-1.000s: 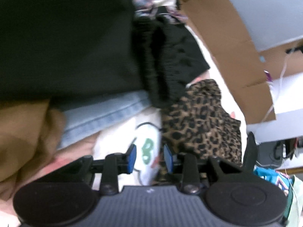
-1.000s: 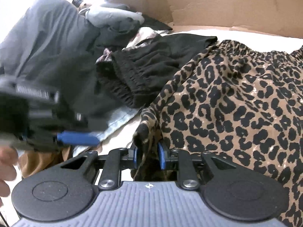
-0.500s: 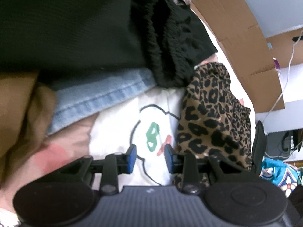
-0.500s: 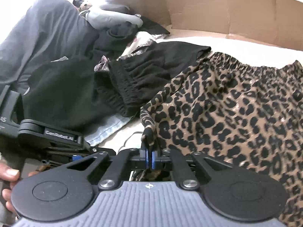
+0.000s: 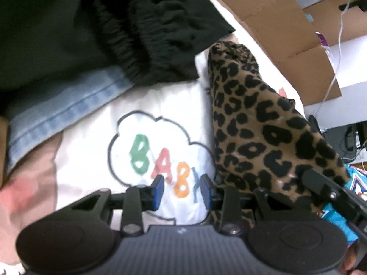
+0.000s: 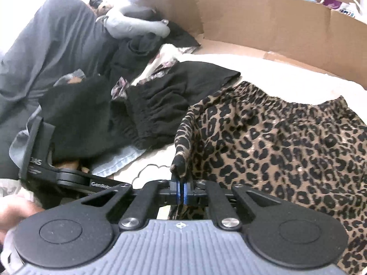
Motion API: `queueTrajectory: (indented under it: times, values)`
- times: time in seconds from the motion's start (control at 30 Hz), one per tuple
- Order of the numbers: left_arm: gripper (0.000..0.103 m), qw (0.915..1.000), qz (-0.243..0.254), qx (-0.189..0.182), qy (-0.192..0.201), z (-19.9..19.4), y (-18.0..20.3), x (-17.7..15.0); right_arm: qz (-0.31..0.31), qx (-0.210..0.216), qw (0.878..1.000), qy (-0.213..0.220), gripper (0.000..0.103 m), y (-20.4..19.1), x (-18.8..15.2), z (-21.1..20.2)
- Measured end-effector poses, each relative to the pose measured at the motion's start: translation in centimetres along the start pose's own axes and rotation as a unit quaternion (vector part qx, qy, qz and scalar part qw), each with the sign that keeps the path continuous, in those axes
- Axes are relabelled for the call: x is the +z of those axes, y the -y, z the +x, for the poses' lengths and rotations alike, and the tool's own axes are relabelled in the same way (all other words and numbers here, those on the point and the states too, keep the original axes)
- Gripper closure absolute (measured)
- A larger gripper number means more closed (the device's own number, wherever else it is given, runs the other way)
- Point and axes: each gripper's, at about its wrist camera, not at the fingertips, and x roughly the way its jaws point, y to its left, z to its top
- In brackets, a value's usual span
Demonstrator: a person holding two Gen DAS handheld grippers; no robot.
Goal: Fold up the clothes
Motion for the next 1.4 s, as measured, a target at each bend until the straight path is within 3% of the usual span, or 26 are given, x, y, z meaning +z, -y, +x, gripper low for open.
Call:
queueTrajectory:
  times: [0.2, 0.6, 0.8, 1.07, 1.4]
  values:
    - [0.062, 1.0000, 0.004, -0.001, 0.005, 6.1, 4.8, 2.6, 0.002, -0.001, 0.999, 0.034, 0.102, 2.7, 1.1, -3.4]
    - [0.057, 0.9987, 0.046, 0.018, -0.010, 16.1, 14.4, 3.9, 0.109, -0.020, 0.989, 0.098, 0.102, 12.3, -0.1, -9.3]
    - [0.057, 0.9982, 0.053, 0.014, -0.023, 15.2, 15.0, 0.4, 0.148, -0.012, 0.980, 0.130, 0.102, 15.6, -1.4, -11.4]
    - [0.057, 0.9975, 0.051, 0.001, -0.049, 24.7, 20.5, 0.1, 0.173, -0.013, 0.975, 0.141, 0.103, 18.3, -3.1, -12.3]
    - [0.057, 0.9962, 0.065, 0.009, -0.058, 31.3, 25.6, -0.2, 0.220, -0.057, 0.962, 0.149, 0.103, 23.4, -6.0, -13.8]
